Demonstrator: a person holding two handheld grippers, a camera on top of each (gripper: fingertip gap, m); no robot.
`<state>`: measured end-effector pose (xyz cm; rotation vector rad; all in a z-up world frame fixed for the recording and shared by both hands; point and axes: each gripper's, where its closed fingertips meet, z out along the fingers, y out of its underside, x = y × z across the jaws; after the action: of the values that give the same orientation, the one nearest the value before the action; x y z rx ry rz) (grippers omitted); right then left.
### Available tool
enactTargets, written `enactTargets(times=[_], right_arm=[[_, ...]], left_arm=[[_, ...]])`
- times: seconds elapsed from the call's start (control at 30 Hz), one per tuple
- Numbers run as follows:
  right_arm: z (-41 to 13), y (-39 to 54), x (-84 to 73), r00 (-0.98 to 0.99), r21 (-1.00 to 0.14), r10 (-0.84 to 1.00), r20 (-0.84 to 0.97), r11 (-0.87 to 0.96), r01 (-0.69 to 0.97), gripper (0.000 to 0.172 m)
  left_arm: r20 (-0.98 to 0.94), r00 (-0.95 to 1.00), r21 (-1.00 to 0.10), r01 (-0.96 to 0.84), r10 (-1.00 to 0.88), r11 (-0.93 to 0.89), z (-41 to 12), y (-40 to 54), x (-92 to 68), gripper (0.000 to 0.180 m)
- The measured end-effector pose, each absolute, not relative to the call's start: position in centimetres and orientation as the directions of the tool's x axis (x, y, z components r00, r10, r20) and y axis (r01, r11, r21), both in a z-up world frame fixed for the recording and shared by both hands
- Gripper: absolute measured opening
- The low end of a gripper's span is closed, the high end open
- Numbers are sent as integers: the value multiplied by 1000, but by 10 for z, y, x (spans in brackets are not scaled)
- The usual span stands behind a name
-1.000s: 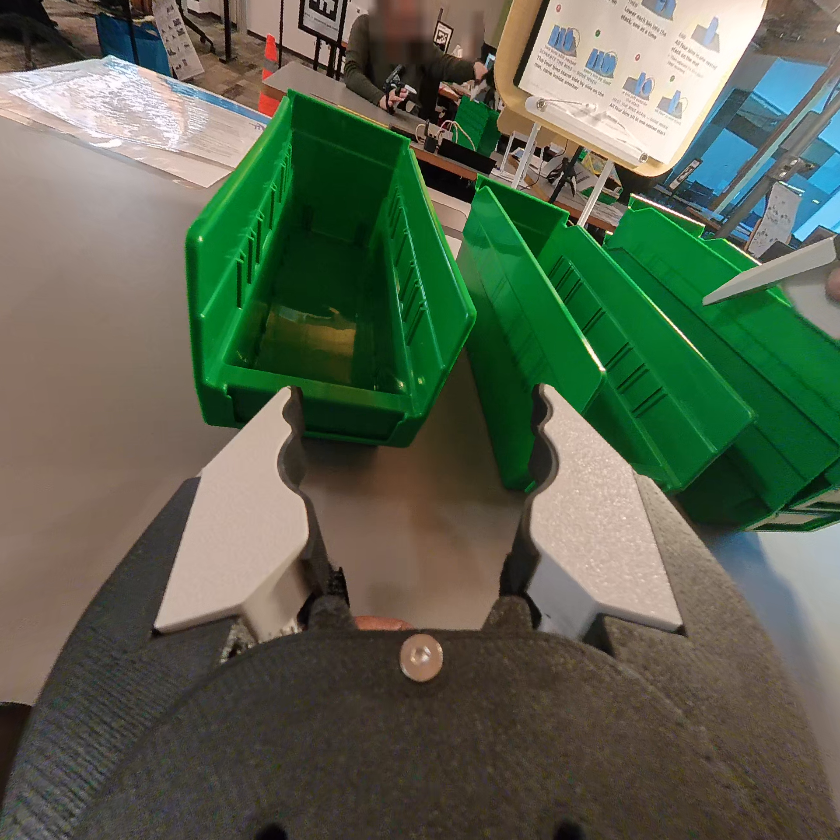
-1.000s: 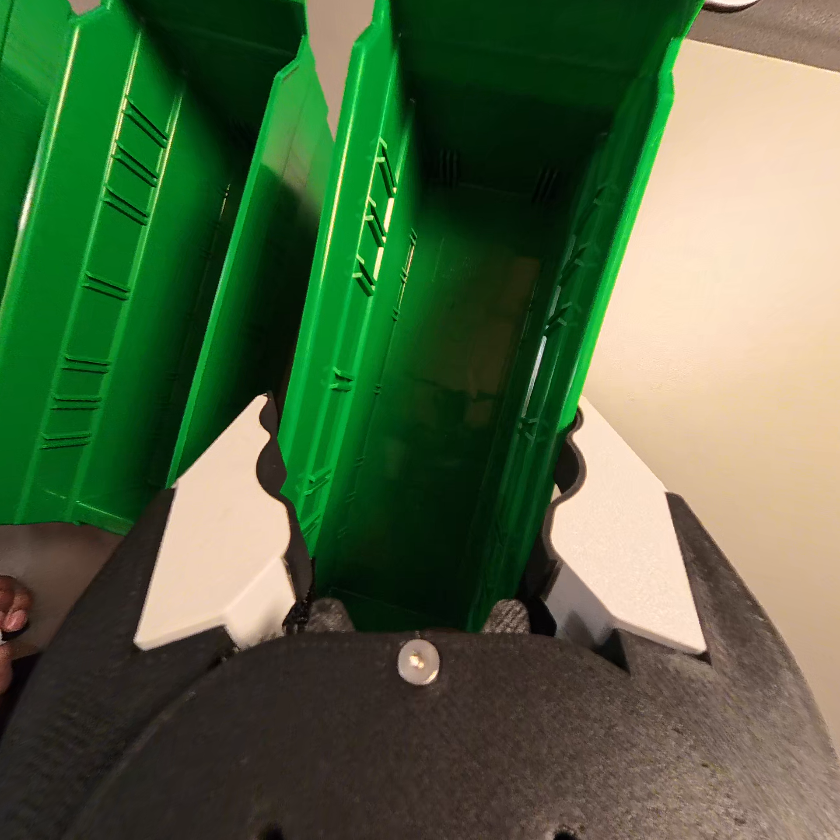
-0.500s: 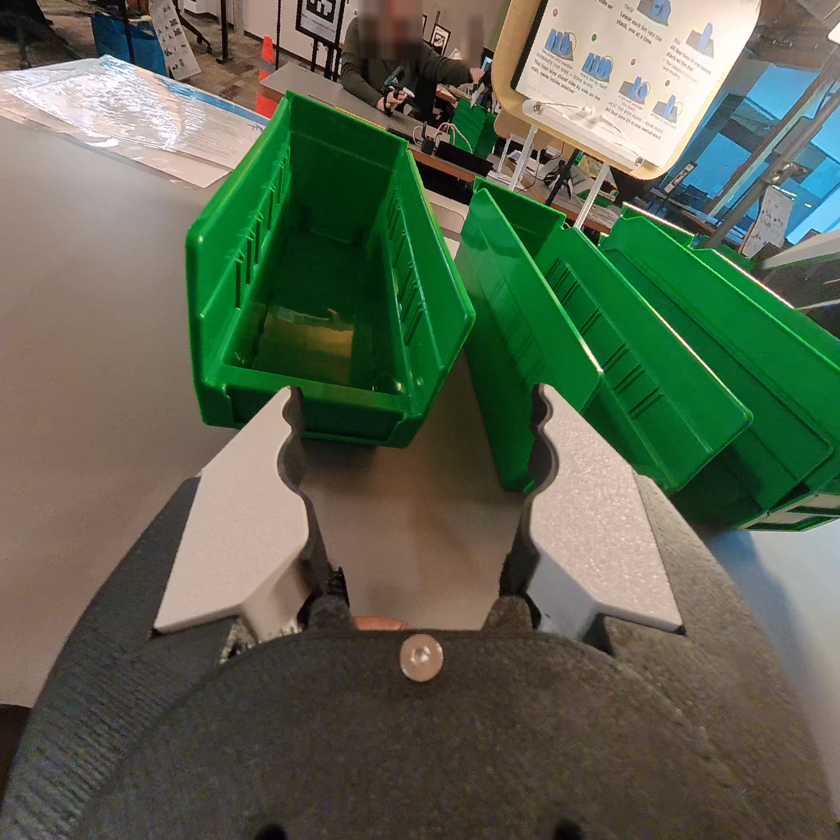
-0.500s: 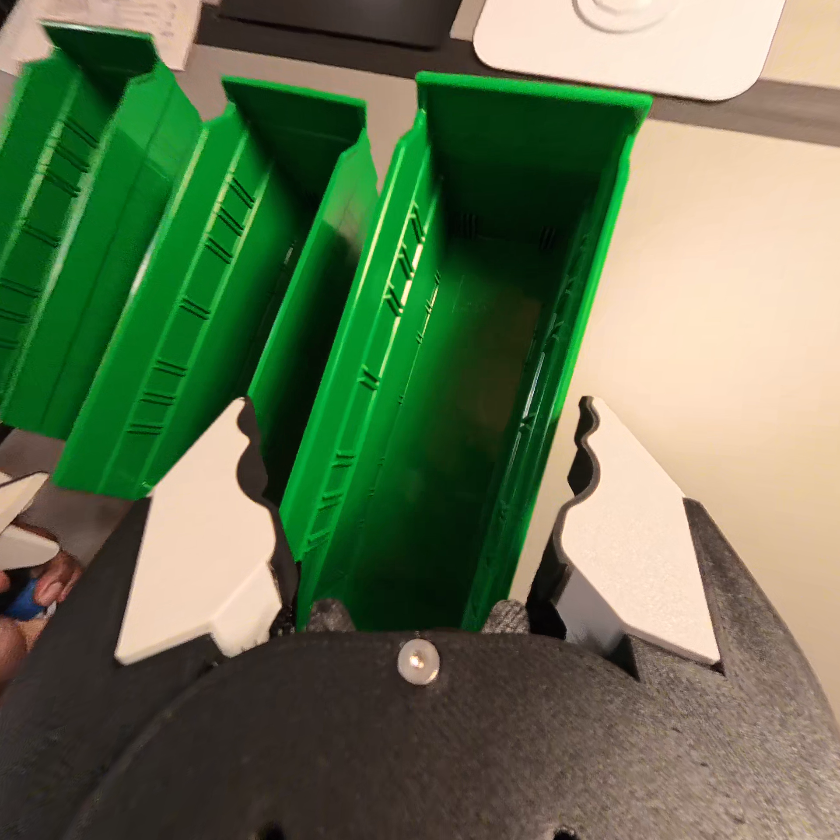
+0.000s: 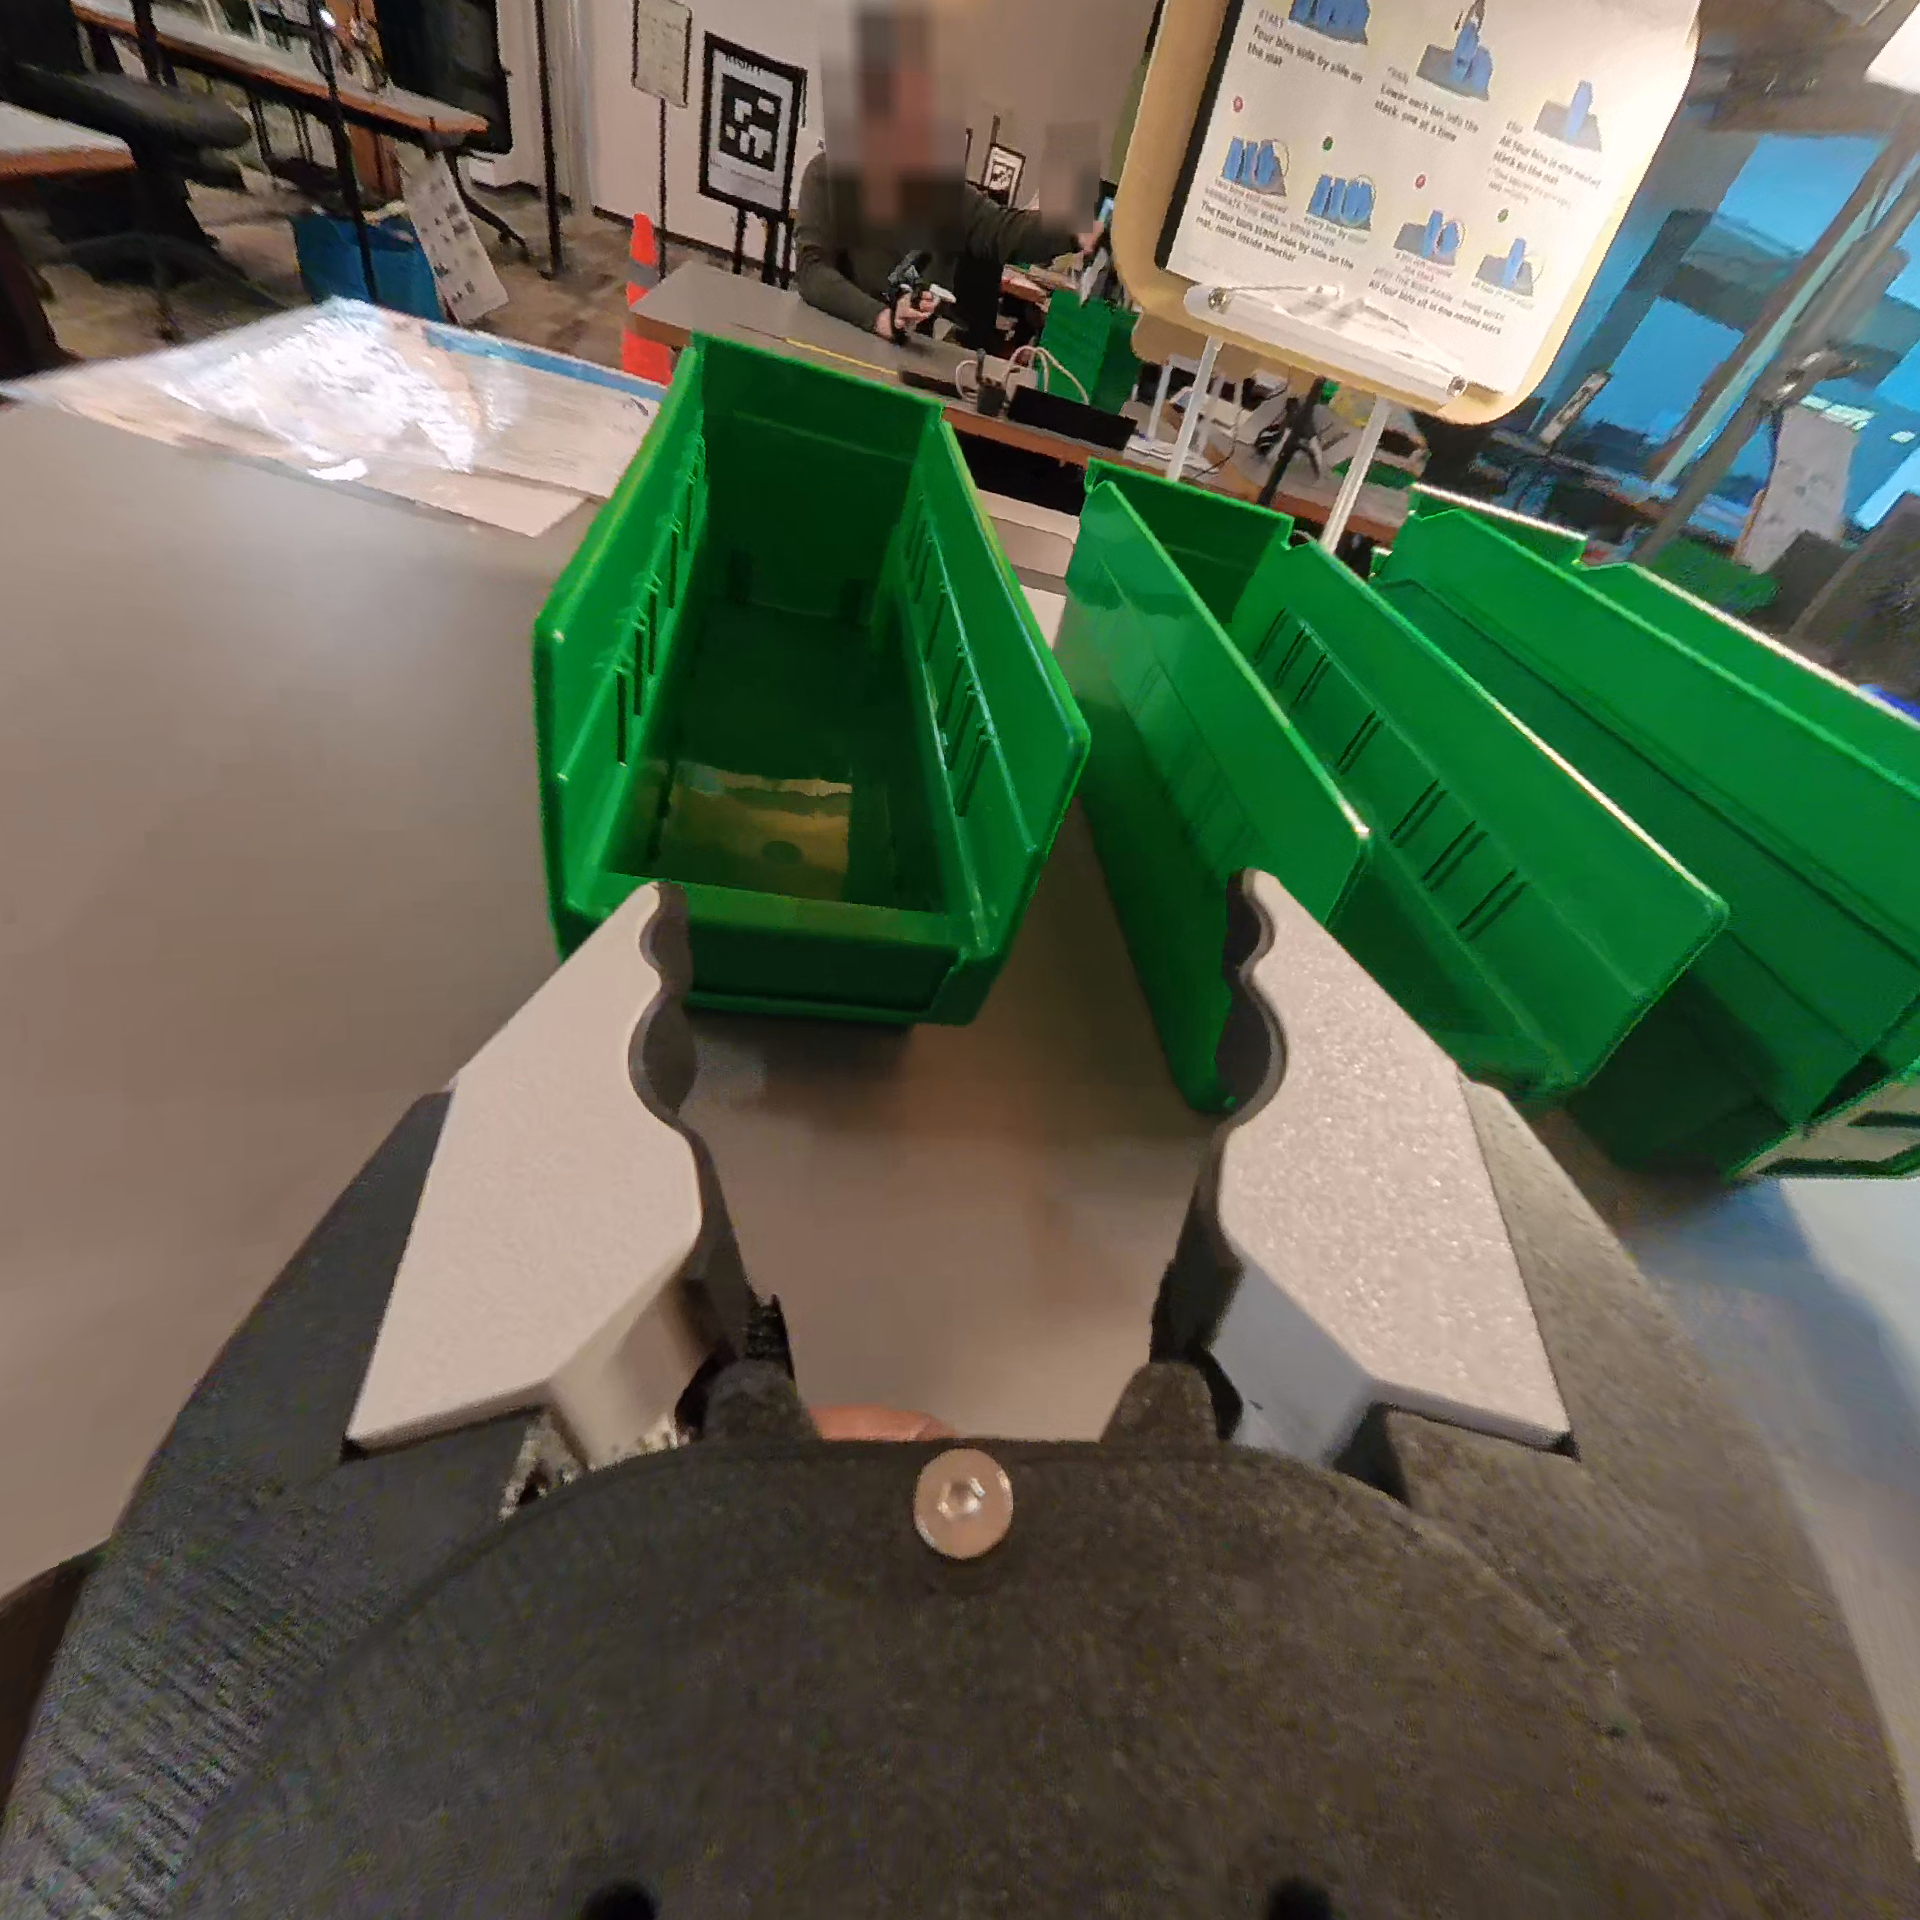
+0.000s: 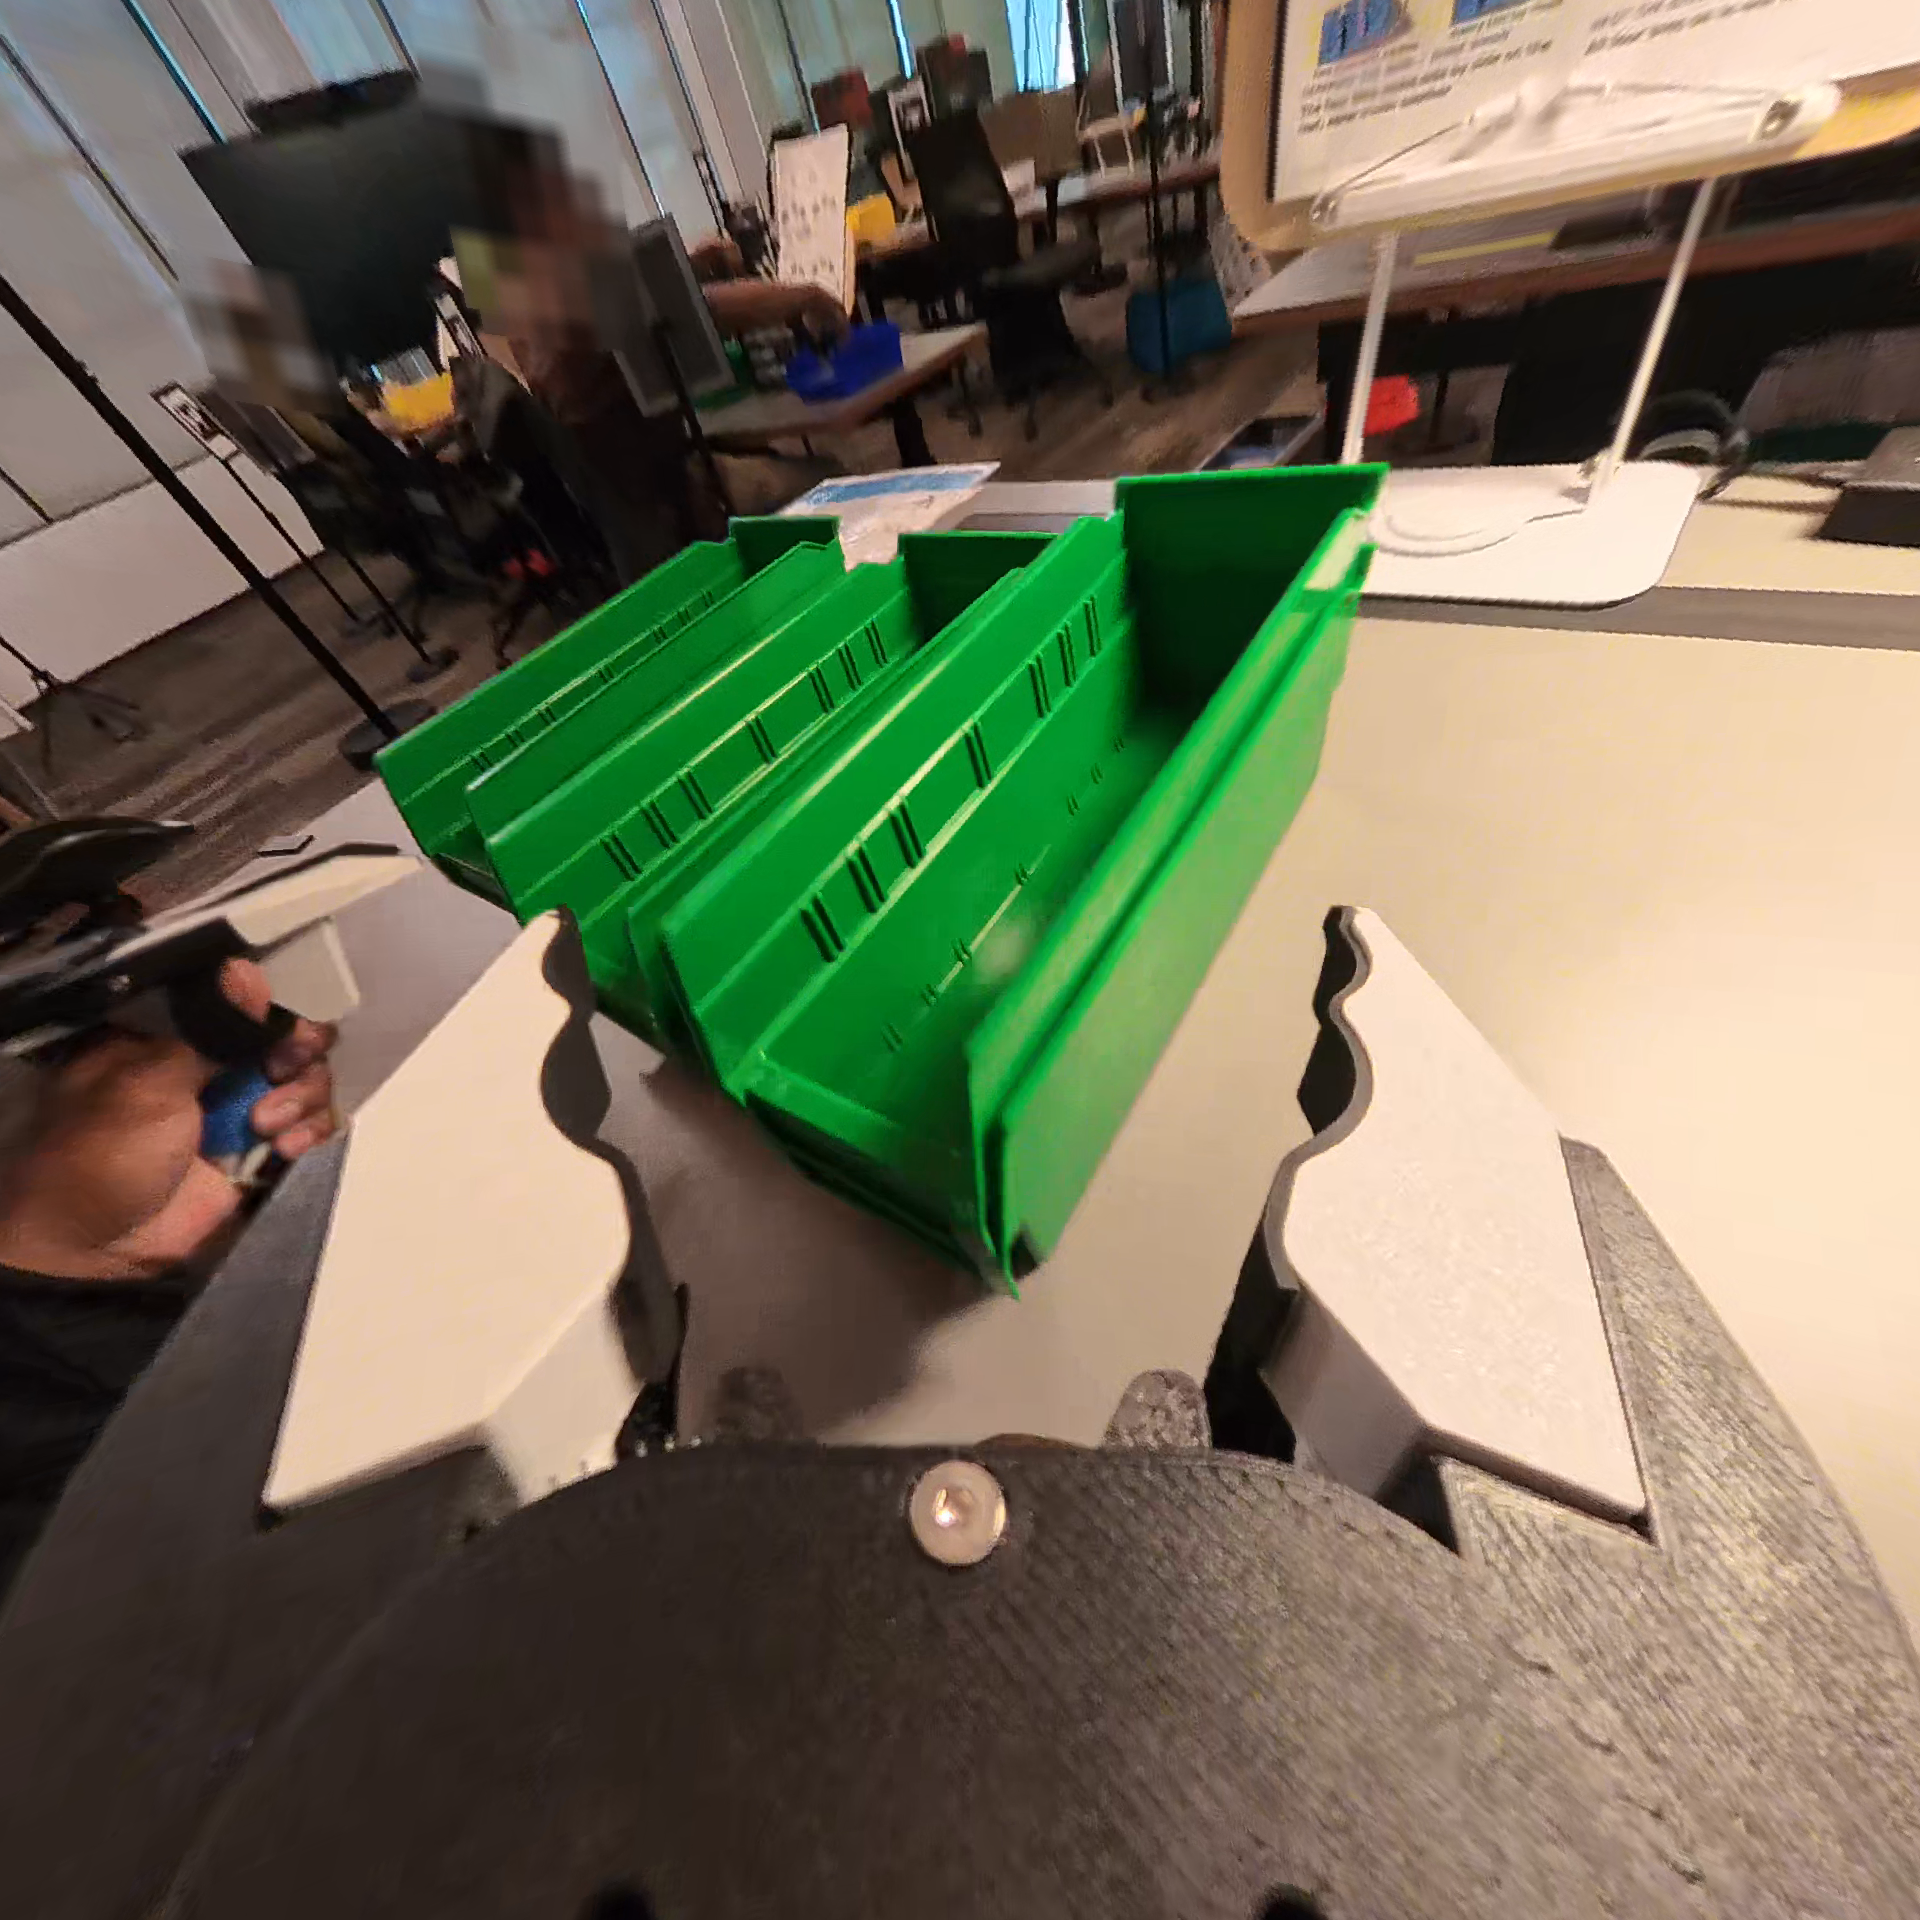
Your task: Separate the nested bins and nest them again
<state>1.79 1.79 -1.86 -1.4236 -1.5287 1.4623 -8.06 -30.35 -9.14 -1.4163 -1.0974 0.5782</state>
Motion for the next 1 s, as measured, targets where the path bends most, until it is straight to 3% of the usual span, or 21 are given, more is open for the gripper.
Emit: enactTargets(times=[0.37, 0.5, 0.73, 1.0], right_arm=[[-79, 55, 38, -295, -950, 908, -298, -251, 188, 134], [-70, 53, 44, -321, -958, 903, -284, -255, 130, 128], [-68, 56, 45, -344, -944, 879, -330, -305, 127, 126], [-62, 55, 50, -377, -939, 861, -341, -331, 92, 122]], left_arm=[[139, 509, -986, 152, 850, 70, -33, -276, -45, 102], [86, 584, -988, 152, 807, -4, -21, -237, -45, 102], [74, 692, -964, 233, 718, -124, 4, -177, -71, 106], [91, 718, -892, 367, 690, -264, -5, -139, -113, 115]])
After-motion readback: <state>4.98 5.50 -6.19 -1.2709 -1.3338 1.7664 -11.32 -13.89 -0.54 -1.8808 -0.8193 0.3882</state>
